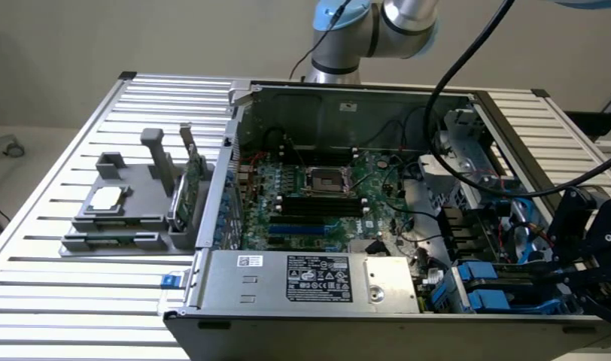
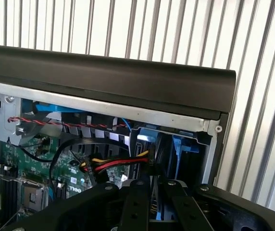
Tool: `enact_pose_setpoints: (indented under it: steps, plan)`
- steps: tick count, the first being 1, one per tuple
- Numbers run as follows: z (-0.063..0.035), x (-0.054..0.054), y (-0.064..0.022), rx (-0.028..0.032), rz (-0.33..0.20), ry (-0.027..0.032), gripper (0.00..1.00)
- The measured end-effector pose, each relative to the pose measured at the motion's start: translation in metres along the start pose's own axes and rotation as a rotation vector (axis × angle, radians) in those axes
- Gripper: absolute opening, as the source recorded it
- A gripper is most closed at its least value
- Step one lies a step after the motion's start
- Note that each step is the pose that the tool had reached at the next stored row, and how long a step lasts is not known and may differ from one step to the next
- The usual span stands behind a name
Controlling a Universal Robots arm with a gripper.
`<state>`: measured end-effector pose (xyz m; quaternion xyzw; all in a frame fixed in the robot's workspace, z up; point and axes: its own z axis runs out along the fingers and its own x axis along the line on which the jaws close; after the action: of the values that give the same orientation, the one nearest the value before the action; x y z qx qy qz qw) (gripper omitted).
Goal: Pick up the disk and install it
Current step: 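Insert the second disk wire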
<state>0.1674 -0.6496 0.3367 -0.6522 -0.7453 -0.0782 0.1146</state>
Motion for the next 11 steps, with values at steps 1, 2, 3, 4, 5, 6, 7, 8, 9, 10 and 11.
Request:
enact_pose_setpoints:
  steps: [1,2,3,4,5,6,7,8,9,10,11]
  plan:
    - [-0.0009,0.0005,-0.0018,-0.0009,0.000,-0.0005,0.16]
    - [-0.0021,0.0010,-0.0032,-0.0015,0.000,-0.0006,0.16]
    - [-0.0033,0.0016,-0.0043,-0.0020,-0.001,-0.0008,0.16]
    - [-0.0045,0.0022,-0.0052,-0.0024,-0.001,-0.0015,0.16]
    - [-0.0056,0.0029,-0.0060,-0.0027,-0.001,-0.0030,0.16]
    - [-0.0067,0.0036,-0.0065,-0.0028,-0.001,-0.0050,0.16]
    - [-0.0074,0.0043,-0.0070,-0.0028,-0.001,-0.0072,0.16]
    - [-0.0078,0.0050,-0.0077,-0.0031,-0.001,-0.0098,0.16]
    - [-0.0079,0.0057,-0.0081,-0.0032,-0.001,-0.0121,0.16]
    - [-0.0079,0.0063,-0.0087,-0.0034,-0.001,-0.0144,0.16]
    - [-0.0078,0.0069,-0.0093,-0.0037,0.000,-0.0173,0.16]
